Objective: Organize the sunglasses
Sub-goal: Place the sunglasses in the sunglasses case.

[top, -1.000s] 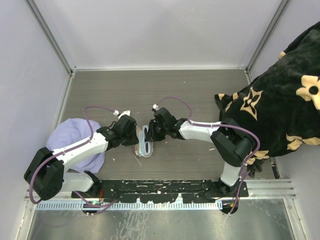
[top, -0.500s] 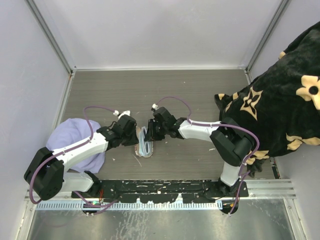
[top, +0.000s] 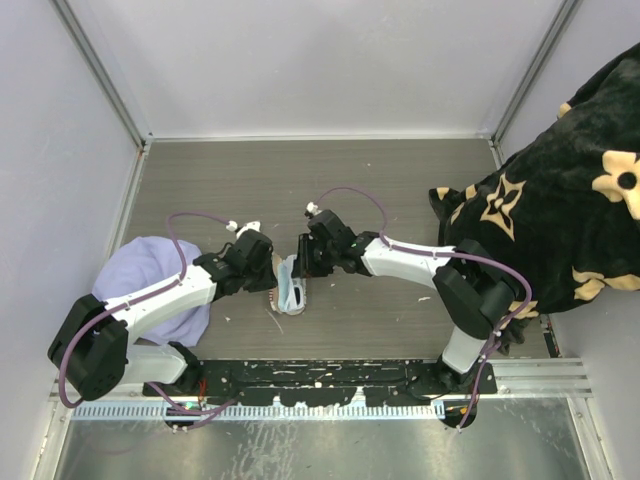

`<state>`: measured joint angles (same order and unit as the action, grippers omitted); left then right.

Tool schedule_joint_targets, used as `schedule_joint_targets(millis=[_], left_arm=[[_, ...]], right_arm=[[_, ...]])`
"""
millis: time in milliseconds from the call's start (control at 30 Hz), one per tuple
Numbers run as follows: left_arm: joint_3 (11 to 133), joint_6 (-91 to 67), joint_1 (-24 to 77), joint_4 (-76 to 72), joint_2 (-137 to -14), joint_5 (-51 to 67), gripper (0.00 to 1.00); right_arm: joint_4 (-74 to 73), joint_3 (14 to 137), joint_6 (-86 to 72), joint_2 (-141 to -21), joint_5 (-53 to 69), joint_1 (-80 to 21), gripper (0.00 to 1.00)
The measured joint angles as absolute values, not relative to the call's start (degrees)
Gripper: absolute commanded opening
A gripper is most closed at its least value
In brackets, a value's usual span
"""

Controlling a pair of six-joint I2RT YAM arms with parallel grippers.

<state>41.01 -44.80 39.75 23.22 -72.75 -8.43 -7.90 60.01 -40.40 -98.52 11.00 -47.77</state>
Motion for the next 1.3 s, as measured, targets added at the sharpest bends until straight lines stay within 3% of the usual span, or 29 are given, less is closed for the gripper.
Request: schedule_joint_targets(millis=[667, 767, 1000, 1300], left_arm=[[41.2, -45.5, 39.8, 23.5, -72.8, -8.6, 0.25], [41.5, -45.5, 39.8, 23.9, -72.8, -8.6, 0.25], [42.3, -45.4, 39.8, 24.5, -72.8, -8.6, 0.26], [43.1, -45.4, 40.0, 24.7, -74.4, -8.6, 0.31]], right_arm=[[-11.8, 60.9, -38.2, -97.9, 9.1, -47.8, 0.12], [-12.3, 61.1, -37.6, -97.9, 9.0, -47.8, 0.13], [-12.6, 60.5, -36.9, -96.0, 6.0, -47.8, 0.29], [-12.4, 57.3, -36.6, -90.3, -0.3, -47.7, 0.27]])
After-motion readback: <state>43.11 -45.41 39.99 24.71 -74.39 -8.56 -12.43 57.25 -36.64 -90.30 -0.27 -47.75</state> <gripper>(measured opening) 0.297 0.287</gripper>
